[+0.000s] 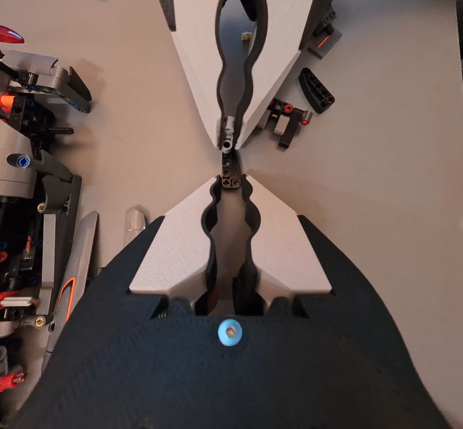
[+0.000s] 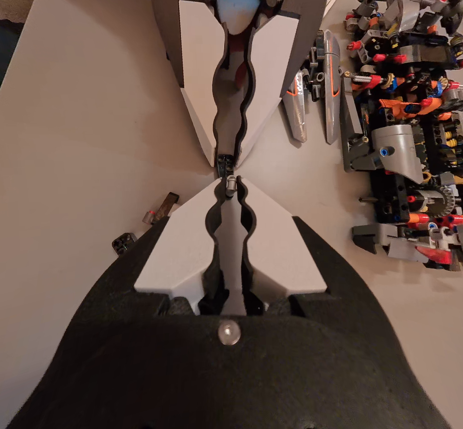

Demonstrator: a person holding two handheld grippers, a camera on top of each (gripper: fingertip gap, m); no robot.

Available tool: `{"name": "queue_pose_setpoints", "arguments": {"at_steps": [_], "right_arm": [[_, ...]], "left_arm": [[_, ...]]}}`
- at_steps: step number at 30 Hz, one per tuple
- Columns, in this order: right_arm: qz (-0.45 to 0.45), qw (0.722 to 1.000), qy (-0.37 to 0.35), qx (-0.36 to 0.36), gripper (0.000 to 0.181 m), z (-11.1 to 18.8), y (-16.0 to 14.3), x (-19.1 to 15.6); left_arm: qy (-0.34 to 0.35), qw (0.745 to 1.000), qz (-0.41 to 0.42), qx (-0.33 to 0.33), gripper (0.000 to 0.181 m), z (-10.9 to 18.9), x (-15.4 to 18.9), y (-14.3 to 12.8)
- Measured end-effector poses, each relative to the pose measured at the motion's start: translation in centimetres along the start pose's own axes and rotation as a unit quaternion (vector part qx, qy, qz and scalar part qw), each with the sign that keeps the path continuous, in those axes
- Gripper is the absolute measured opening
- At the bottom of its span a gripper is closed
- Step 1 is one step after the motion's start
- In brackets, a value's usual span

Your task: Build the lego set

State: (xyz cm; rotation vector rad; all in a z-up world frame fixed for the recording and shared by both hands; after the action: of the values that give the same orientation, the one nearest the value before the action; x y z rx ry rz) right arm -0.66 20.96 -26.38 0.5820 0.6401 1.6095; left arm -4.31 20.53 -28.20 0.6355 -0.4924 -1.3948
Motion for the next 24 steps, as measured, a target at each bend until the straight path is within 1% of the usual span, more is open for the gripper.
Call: {"name": "queue_pose_setpoints", "arguments": {"at_steps": [4,11,15,24], "right_arm": [[0.008,1.0,0.008,-0.007,0.005,0.01,-0.03,-0.1],[-0.002,0.999,0.04,0.007,0.005,0.08,-0.15,-0.07],[-0.004,0.999,0.048,-0.007,0.005,0.04,-0.08,-0.07],[-0.022,0.999,0.026,-0.025,0.006,0.04,-0.2,-0.09]], "left_arm": [[-0.004,1.0,-0.002,0.002,0.014,0.0,-0.01,0.0],[-0.008,1.0,-0.004,0.007,0.014,-0.04,-0.01,0.03],[-0.009,1.0,-0.007,0.007,0.014,-0.04,-0.01,0.02],[-0.008,1.0,-0.011,0.006,0.014,-0.07,-0.04,0.03]]}}
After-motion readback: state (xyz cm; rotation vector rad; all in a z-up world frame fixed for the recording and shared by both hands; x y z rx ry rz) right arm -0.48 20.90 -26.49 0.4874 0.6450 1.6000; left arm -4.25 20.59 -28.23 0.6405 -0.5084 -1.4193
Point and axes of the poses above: each gripper's, where its closed fingertips meet, z back along the fingers, y out of its top, x = y × z across the jaws, the point moved 2 cm from there along z, back along the fingers, and after that the axes turned 7 degrees about y, right-handed, at the moved point
